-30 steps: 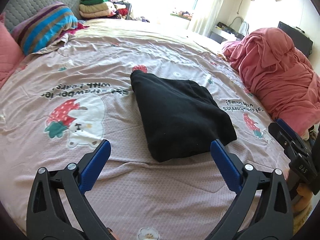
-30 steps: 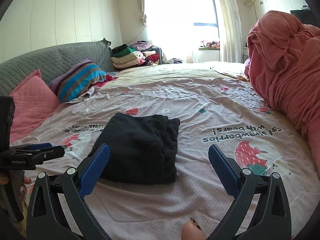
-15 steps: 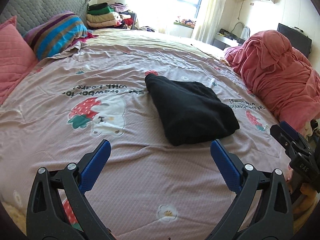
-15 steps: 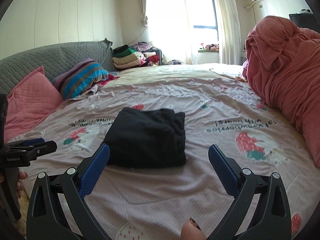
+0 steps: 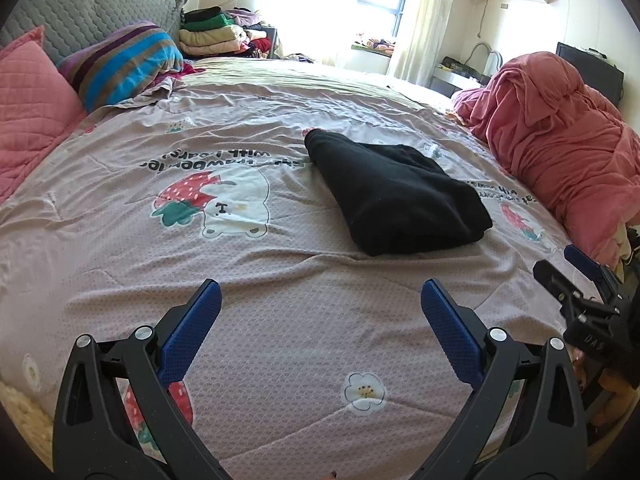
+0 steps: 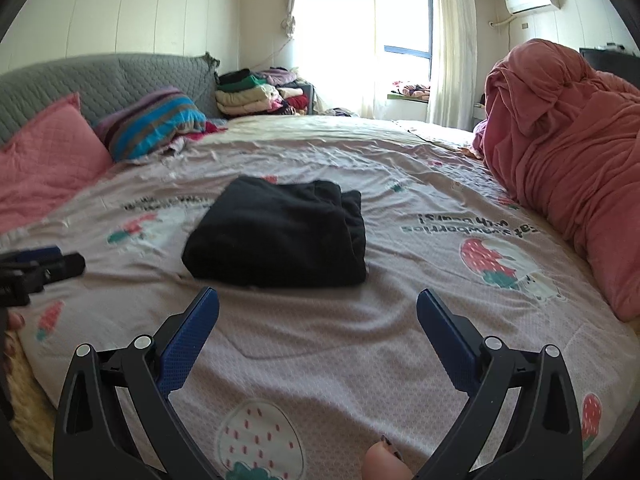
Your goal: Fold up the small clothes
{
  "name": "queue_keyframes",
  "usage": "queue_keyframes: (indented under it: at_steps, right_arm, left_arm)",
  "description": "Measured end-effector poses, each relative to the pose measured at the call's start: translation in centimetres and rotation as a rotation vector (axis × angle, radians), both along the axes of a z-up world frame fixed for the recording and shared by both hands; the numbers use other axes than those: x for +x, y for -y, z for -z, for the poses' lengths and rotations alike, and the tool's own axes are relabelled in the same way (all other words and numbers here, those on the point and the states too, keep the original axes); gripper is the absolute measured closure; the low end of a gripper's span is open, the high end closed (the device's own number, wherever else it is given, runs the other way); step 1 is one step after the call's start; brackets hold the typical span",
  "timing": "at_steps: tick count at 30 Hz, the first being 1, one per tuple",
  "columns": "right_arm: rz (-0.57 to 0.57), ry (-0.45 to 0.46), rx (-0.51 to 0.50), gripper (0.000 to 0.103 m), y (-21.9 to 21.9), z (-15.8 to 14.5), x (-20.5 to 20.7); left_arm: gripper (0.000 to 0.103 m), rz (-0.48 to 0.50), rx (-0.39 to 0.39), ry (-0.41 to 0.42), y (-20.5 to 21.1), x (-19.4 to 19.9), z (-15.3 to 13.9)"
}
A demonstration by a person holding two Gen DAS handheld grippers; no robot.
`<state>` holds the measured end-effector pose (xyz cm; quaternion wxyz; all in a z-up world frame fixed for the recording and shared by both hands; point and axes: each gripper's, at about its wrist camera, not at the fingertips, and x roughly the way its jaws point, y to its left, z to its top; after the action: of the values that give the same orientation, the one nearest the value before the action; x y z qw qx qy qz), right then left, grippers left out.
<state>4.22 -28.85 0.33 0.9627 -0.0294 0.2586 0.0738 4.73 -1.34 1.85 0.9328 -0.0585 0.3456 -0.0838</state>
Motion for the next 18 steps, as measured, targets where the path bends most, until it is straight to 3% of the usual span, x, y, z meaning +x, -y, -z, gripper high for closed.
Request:
queue_keyframes:
  at_steps: [8,18]
  right_arm:
    - [-0.008,-0.086,0.014,0.005,-0.7,2.2,0.3]
    - [-0.013,-0.087,0.012,0.005,-0.9,2.2,0.3]
  left_arm:
    - [0.009,-0.011,0.013,-0.042,0.2,-0.2,1.7]
    - [0.009,-0.023,0.004,-0.057,-0.3,-0.3,2.0]
